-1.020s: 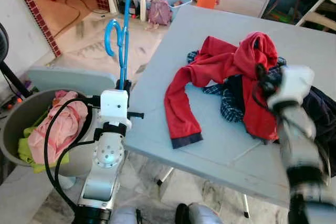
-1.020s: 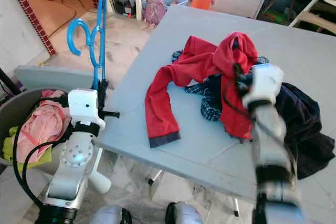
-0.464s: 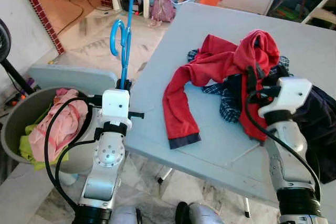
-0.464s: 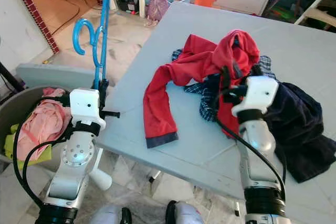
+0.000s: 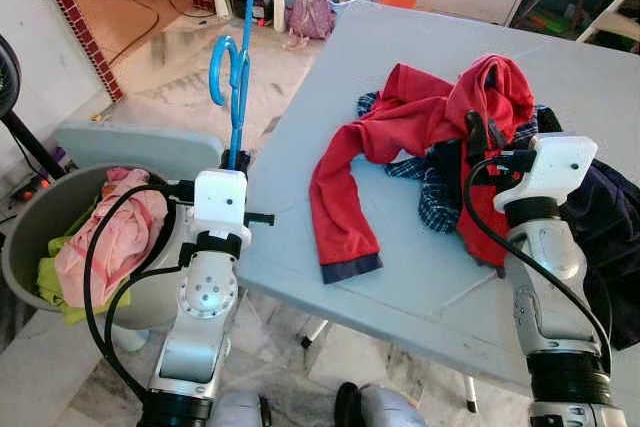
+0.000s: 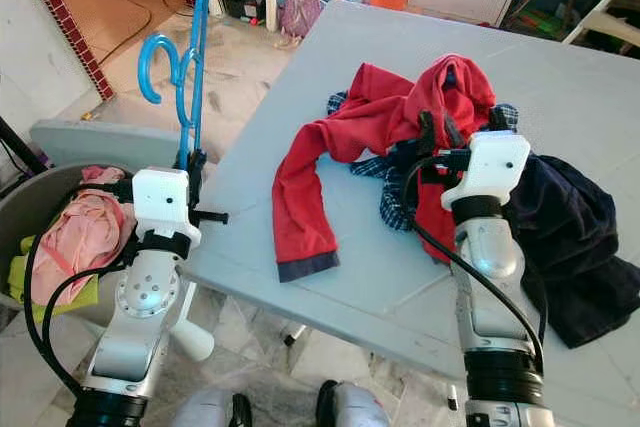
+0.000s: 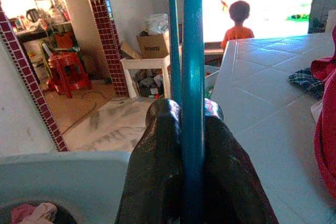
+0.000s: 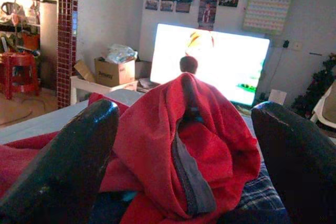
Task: Hang hanger
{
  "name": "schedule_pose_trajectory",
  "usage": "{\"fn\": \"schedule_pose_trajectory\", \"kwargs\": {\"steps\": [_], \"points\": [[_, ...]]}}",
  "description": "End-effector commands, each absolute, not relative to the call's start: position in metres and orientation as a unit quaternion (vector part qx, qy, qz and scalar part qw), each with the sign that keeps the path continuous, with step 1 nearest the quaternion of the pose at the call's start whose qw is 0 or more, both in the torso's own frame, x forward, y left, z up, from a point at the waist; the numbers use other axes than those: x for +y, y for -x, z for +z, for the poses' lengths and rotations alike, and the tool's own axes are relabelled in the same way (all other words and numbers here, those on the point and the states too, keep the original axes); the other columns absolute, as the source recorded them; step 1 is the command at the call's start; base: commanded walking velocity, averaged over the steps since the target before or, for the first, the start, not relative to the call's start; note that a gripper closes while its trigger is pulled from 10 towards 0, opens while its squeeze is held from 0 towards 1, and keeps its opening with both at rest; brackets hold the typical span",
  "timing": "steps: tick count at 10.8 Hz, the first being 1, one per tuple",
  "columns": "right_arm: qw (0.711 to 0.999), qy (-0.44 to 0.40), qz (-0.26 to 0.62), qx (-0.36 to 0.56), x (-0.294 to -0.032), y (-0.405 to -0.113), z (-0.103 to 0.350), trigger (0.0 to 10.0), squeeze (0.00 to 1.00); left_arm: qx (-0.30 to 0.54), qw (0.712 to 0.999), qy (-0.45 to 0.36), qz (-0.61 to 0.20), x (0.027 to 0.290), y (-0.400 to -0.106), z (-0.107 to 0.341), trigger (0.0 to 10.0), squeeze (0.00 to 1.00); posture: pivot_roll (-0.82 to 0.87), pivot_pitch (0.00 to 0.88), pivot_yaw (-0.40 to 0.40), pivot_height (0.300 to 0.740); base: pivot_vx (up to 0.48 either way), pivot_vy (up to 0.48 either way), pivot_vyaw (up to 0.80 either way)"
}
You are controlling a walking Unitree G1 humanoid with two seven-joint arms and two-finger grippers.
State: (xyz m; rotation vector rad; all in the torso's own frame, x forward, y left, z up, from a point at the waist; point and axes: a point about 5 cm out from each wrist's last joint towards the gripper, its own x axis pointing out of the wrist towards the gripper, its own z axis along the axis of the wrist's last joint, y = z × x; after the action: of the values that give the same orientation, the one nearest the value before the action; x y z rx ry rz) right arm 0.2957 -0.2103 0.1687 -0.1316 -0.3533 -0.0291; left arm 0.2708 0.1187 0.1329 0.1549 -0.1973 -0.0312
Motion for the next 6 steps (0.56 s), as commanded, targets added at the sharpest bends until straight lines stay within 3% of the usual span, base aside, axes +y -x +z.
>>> {"fn": "schedule_pose_trajectory", "kwargs": {"steps": [1,2,6], "points": [[0.981,0.068,-0.013,-0.182,-0.208,-0.2955,0.1732,10.0,1.0,-0.042,0.995,-0.086,-0.006,0.1241,-0.2676,0.1116,10.0,0.0,0.04,0.158,-0.026,0.74,0.0,0.0,0.0],[0.98,0.073,-0.016,-0.182,-0.2078,-0.2958,0.1733,10.0,1.0,-0.042,0.995,-0.087,-0.007,0.1242,-0.2674,0.1114,10.0,0.0,0.04,0.158,-0.026,0.74,0.0,0.0,0.0],[0.979,0.085,-0.019,-0.182,-0.2078,-0.2979,0.1734,10.0,1.0,-0.039,0.995,-0.089,-0.016,0.1225,-0.267,0.1105,10.0,0.0,0.04,0.161,-0.021,0.74,-0.332,0.0,0.0]]}}
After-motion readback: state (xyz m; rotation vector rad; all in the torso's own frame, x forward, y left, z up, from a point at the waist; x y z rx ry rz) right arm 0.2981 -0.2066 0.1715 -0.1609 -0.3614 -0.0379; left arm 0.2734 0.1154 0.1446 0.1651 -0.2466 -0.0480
